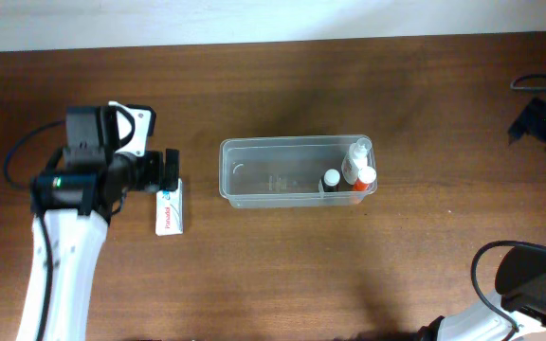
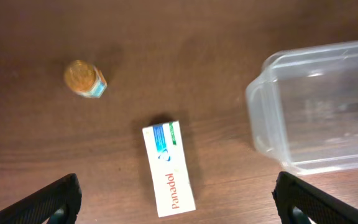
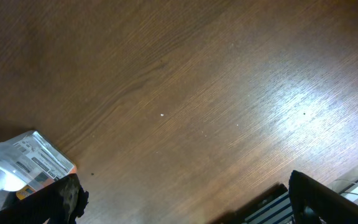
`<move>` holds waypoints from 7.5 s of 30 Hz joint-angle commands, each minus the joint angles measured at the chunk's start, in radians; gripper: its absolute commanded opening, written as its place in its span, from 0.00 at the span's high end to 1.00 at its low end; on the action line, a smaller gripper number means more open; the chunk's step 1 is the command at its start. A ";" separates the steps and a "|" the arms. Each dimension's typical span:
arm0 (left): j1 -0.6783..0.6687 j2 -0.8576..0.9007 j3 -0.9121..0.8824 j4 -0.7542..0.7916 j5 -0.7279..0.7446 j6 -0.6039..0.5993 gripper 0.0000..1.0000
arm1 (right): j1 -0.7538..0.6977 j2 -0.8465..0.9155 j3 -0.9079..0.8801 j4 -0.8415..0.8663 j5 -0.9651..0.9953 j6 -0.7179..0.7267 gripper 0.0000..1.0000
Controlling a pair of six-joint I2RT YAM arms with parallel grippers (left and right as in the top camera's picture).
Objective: Pack container
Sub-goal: 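Move the left gripper over the white Panadol box, then lower the left gripper and grasp the Panadol box, then lift the Panadol box and carry it over the container's left end, then lower the Panadol box into the container's left end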
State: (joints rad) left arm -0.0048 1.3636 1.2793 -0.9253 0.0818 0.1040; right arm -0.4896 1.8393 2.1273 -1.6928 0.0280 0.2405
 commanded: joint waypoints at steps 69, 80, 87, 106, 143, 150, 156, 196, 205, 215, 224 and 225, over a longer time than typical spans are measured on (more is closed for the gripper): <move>0.053 0.619 0.010 -0.056 -0.082 -0.093 0.01 | -0.002 -0.006 0.016 -0.005 -0.001 0.012 0.02; 0.053 0.619 0.010 -0.056 -0.082 -0.093 0.09 | -0.002 -0.006 0.016 -0.005 -0.001 0.012 0.02; 0.053 0.619 0.010 -0.056 -0.081 -0.093 0.25 | -0.002 -0.006 0.016 -0.005 -0.002 0.012 0.02; 0.053 0.619 0.010 -0.072 -0.078 -0.105 0.66 | -0.002 -0.006 0.016 -0.005 -0.002 0.012 0.02; -0.303 0.616 0.618 -0.436 0.097 -0.112 0.65 | -0.002 -0.006 0.016 -0.005 -0.002 0.012 0.01; -0.383 0.616 0.618 -0.402 0.097 -0.117 0.65 | -0.002 -0.006 0.016 -0.005 -0.002 0.012 0.02; -0.429 0.617 0.618 -0.320 0.095 -0.206 0.65 | -0.002 -0.006 0.016 -0.005 -0.002 0.012 0.02; -0.514 0.791 0.612 -0.331 -0.079 -0.485 0.65 | -0.002 -0.006 0.016 -0.005 -0.002 0.012 0.02; -0.517 0.790 0.612 -0.336 -0.010 -0.485 0.65 | -0.002 -0.006 0.016 -0.005 -0.002 0.012 0.02; -0.517 0.791 0.612 -0.388 0.000 -0.485 0.65 | -0.002 -0.006 0.016 -0.005 -0.002 0.012 0.02; -0.516 0.790 0.612 -0.378 -0.019 -0.485 0.65 | -0.002 -0.006 0.016 -0.005 -0.002 0.012 0.02; -0.516 0.790 0.612 -0.373 -0.027 -0.485 0.64 | -0.002 -0.006 0.016 -0.005 -0.002 0.012 0.02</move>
State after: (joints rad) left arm -0.5159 2.1342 1.8835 -1.2972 0.0456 -0.3717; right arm -0.4896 1.8393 2.1273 -1.6928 0.0280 0.2398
